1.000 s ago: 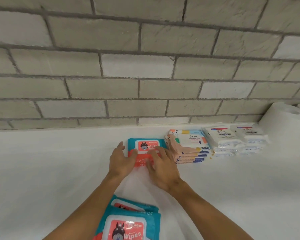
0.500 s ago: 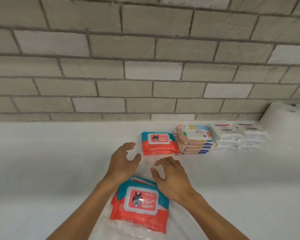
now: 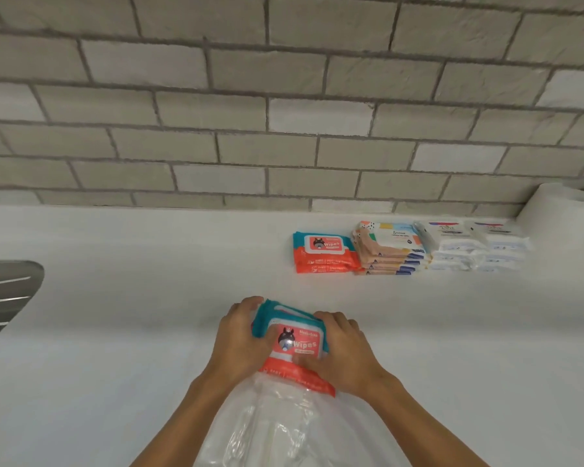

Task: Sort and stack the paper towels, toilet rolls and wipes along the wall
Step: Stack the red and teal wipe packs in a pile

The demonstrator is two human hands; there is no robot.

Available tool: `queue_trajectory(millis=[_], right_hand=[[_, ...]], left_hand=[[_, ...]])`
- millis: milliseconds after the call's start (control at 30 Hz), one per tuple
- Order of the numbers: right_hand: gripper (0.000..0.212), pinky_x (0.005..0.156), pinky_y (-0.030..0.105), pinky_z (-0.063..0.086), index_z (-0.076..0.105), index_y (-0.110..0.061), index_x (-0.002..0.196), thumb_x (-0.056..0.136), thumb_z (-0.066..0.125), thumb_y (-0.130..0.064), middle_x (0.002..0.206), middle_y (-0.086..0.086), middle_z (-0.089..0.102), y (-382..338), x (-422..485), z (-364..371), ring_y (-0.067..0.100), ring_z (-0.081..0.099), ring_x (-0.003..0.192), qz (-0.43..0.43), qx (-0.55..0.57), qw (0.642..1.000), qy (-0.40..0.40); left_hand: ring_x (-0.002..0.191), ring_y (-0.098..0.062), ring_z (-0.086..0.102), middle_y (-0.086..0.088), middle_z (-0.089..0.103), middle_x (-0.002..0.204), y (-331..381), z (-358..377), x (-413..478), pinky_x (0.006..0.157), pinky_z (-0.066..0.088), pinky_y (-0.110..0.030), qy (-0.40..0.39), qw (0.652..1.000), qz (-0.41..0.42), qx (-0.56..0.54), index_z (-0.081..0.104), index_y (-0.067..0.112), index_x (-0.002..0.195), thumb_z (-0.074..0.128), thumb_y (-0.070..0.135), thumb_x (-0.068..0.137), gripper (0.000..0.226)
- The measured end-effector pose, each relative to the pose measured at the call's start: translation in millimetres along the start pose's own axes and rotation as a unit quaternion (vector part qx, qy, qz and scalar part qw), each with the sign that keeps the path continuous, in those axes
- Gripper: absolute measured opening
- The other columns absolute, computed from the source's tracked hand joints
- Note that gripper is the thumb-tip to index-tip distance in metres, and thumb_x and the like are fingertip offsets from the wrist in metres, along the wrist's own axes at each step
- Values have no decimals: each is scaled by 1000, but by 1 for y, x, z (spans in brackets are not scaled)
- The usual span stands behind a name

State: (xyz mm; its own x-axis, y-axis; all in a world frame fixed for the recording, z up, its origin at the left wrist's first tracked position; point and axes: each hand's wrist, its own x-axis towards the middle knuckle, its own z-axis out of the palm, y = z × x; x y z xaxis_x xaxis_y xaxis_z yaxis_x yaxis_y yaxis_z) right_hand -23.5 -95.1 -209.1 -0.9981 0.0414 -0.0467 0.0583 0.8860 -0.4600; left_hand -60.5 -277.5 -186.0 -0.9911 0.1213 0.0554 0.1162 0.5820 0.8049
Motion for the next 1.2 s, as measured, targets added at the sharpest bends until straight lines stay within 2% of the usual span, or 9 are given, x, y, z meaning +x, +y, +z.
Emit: queue_trajectory(millis=[200, 333, 433, 567, 667, 733, 933, 1100, 1200], right_hand=[[82, 96, 29, 43, 43, -33, 135, 67, 67, -73, 125, -10, 58, -4, 6, 1, 11, 53, 107, 23, -35, 999, 10], [73, 90, 26, 41, 53, -35, 122, 62, 72, -73, 116, -13, 63, -6, 8, -4, 10, 58, 101, 45, -22, 999, -20], [63, 83, 24, 56, 60, -31, 113, 62, 82, -60, 108, -10, 67, -5, 8, -13, 11, 65, 90, 64, 100, 992, -37], [43, 68, 16, 58, 64, -28, 106, 70, 84, -41, 99, -10, 68, -7, 4, -31, 10, 70, 80, 79, 234, 968, -47], [43, 73, 26, 61, 67, -26, 106, 69, 85, -37, 103, -6, 70, -9, 1, -40, 12, 73, 82, 92, 300, 948, -52], [42, 76, 33, 62, 68, -25, 106, 70, 84, -37, 102, -4, 73, -12, -1, -45, 14, 74, 81, 94, 329, 938, -65], [31, 67, 25, 60, 68, -25, 106, 78, 77, -35, 97, -6, 74, -35, -10, -51, 13, 74, 81, 60, 404, 907, -103], [30, 74, 30, 61, 68, -26, 109, 84, 70, -42, 107, -5, 72, -40, -4, -45, 14, 72, 93, 41, 404, 906, -121], [25, 67, 24, 59, 68, -27, 102, 89, 61, -47, 103, -6, 71, -31, 9, -48, 13, 69, 92, 61, 381, 920, -76]], left_hand=[[105, -21, 63, 0, 60, 120, -12, 4, -13, 90, 57, -39, -10, 998, -35, -58, 52, 19, 131, 76, 17, 83, 54], [100, -15, 63, 5, 57, 119, -13, 6, -17, 78, 57, -23, -12, 995, -42, -93, 49, 24, 132, 77, 20, 83, 57], [95, -8, 64, 11, 58, 116, -9, 4, -20, 68, 56, -15, -36, 989, -38, -137, 46, 32, 127, 77, 25, 82, 55], [101, -13, 64, 11, 56, 121, -3, 1, -24, 73, 60, -21, -58, 983, -47, -170, 37, 37, 134, 78, 34, 78, 69], [111, -20, 61, 11, 52, 126, 1, -3, -26, 77, 59, -24, -62, 980, -58, -182, 32, 39, 140, 79, 42, 71, 84], [110, -20, 63, 10, 56, 125, 1, -8, -27, 80, 61, -30, -69, 974, -62, -206, 36, 40, 137, 79, 47, 63, 86], [85, -22, 75, -4, 77, 98, 2, -28, -22, 70, 62, -33, -92, 947, -95, -294, 66, 21, 112, 83, 38, 61, 56], [78, -25, 76, -4, 78, 89, -10, -40, -25, 63, 61, -32, -60, 942, -120, -306, 70, 17, 101, 85, 28, 63, 43], [74, -23, 76, -1, 78, 84, -23, -45, -26, 59, 61, -31, -27, 943, -143, -299, 69, 18, 101, 84, 29, 63, 42]])
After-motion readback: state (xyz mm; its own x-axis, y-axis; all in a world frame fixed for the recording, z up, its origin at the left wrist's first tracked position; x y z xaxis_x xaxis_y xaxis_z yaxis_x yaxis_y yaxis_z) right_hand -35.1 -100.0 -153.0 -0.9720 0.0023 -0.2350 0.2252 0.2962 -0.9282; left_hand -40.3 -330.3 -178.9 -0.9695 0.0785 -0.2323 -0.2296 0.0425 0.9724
